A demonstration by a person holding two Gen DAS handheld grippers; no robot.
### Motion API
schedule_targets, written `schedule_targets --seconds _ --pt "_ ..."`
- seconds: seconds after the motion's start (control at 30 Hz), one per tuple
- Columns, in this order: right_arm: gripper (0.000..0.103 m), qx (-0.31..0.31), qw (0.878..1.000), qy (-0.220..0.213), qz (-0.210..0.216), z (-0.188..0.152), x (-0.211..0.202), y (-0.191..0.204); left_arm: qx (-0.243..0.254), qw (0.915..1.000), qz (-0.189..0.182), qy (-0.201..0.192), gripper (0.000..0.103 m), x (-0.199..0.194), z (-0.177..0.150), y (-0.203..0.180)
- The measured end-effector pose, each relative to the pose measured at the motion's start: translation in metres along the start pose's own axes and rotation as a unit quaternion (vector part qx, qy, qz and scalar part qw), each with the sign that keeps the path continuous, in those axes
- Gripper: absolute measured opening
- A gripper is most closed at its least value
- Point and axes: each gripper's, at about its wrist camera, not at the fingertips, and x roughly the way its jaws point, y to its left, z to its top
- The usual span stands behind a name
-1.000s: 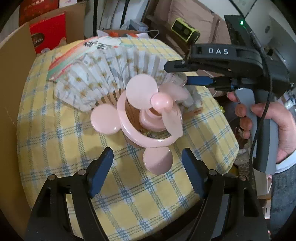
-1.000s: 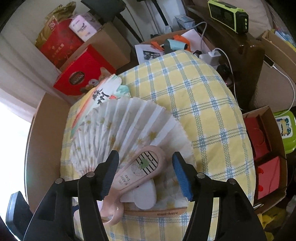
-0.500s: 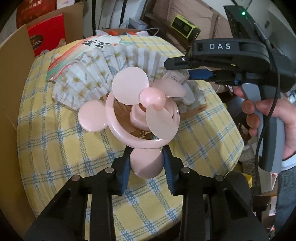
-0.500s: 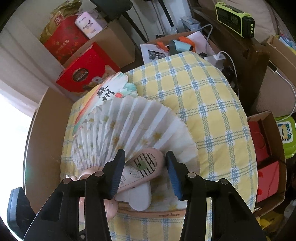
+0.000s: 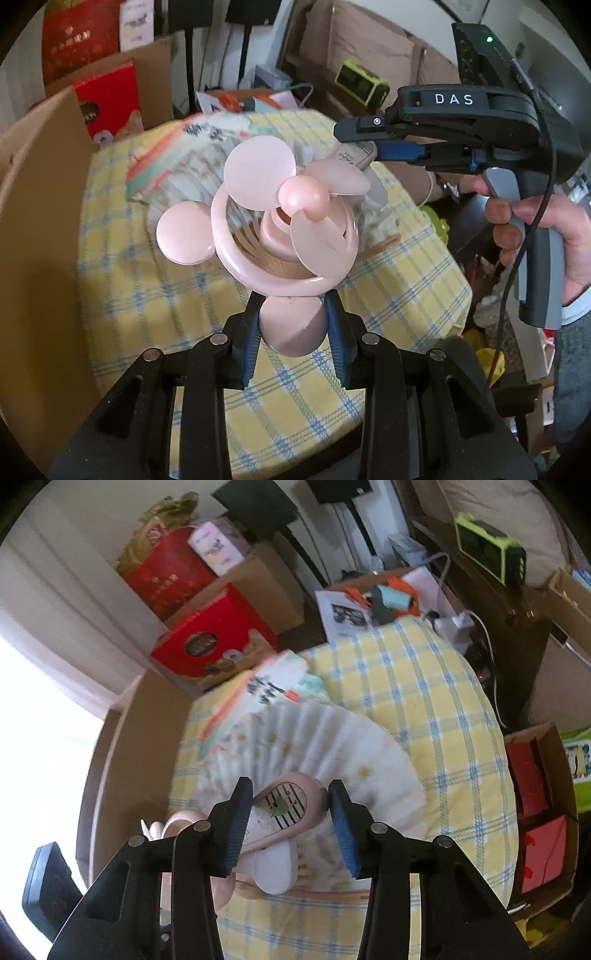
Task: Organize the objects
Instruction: 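Lift the pink fan with both tools and carry it into the box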
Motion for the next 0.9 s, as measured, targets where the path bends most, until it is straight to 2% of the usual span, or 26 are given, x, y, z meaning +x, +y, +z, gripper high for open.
schedule_targets --seconds 0.4,0.63,0.9 --pt "0.043 -0.051 0.997 -0.009 0.052 0.015 -0.010 0.084 -0.005 0.9985 0.021 -0.051 0.031 -0.081 0.005 0.027" --pt "0.043 -0.089 0.992 0.006 0.093 0.016 0.012 0.153 -0.024 0.9959 0.053 -0.069 0.030 -0.130 -0.008 0.074" --pt "0.043 -0.153 0.981 0.037 0.109 -0.001 0.048 0.238 -0.053 0.9936 0.077 -0.064 0.031 -0.165 -0.041 0.132"
